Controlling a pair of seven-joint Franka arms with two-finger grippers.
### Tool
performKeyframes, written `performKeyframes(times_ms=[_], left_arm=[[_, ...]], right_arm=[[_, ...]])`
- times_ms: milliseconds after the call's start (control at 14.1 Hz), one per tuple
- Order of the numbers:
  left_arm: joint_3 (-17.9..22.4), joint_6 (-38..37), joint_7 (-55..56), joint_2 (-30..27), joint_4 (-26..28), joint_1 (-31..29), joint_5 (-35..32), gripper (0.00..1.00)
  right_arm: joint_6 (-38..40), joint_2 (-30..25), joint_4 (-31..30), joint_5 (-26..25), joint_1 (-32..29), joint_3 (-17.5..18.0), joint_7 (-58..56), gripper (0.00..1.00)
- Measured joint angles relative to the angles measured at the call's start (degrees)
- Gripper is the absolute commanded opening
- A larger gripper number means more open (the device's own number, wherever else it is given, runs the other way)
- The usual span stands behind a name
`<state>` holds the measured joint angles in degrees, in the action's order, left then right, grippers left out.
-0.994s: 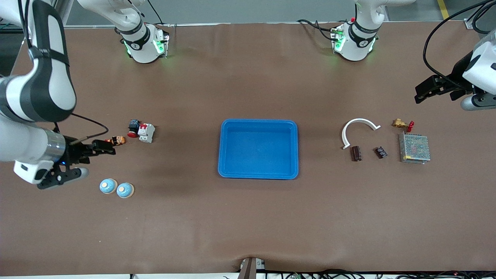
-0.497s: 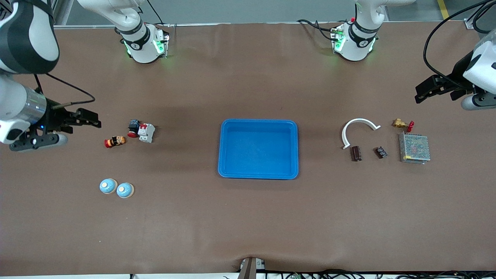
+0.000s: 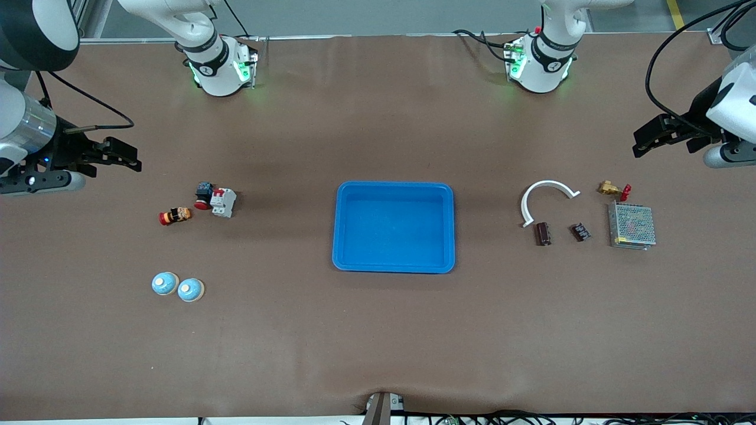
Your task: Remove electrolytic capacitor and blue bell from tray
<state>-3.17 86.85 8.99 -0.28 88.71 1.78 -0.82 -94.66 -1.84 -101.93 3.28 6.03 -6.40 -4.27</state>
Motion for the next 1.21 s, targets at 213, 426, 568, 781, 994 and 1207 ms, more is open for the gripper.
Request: performKeyframes(times_ms=[213, 426, 568, 781, 994, 1207], left_arm=[[0.0, 0.0, 0.0, 0.0, -0.3, -0.1, 0.0, 1.0], [0.0, 0.0, 0.0, 0.0, -0.4, -0.1, 0.0, 1.0], [0.0, 0.0, 0.0, 0.0, -0.4, -0.1, 0.0, 1.0], [0.0, 0.0, 0.0, 0.0, -0.5, -0.1, 0.0, 1.0], [-0.1, 0.0, 0.0, -0.1, -0.7, 0.1, 0.0, 1.0], [-0.1, -0.2, -0.1, -0.1, -1.5, 0.1, 0.0, 1.0]], right_arm=[[-0.3, -0.1, -0.2, -0.4, -4.5, 3.4, 0.3, 1.0], [-0.3, -0.5, -0.2, -0.9, -8.4, 7.7, 0.5, 1.0], [-0.3, -0.9, -0.3, -1.0, -8.6, 8.2, 0.6, 1.0], [-0.4, -1.0, -0.3, -1.5, -8.6, 8.3, 0.7, 1.0], [-0.4, -1.4, -0.3, -1.7, -8.6, 8.3, 0.7, 1.0], [1.1, -2.6, 0.7, -1.9, -9.2, 8.2, 0.7, 1.0]])
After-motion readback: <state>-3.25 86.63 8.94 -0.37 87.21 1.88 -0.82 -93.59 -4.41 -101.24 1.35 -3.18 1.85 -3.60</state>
